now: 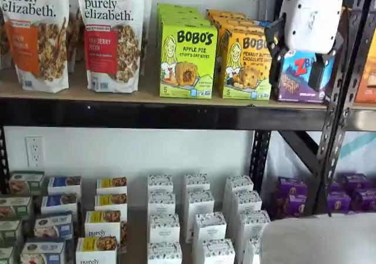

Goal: Pick the green box on the top shelf, the fourth from the left

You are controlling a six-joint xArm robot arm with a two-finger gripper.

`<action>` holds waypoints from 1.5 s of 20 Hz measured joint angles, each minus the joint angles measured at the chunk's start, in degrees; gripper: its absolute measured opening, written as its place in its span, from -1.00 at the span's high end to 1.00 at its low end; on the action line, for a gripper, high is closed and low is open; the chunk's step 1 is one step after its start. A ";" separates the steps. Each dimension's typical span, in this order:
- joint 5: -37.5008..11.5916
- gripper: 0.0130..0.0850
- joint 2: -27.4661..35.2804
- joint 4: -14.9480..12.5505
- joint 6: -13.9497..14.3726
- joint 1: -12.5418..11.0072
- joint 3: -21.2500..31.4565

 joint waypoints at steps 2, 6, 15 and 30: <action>-1.66 -1.00 -1.14 3.86 -2.01 -3.64 1.05; -1.94 -1.00 -1.14 4.62 -2.22 -3.94 1.09; -4.86 -1.00 0.59 4.05 3.17 2.03 0.97; -15.14 -1.00 5.49 1.90 11.85 12.08 -0.30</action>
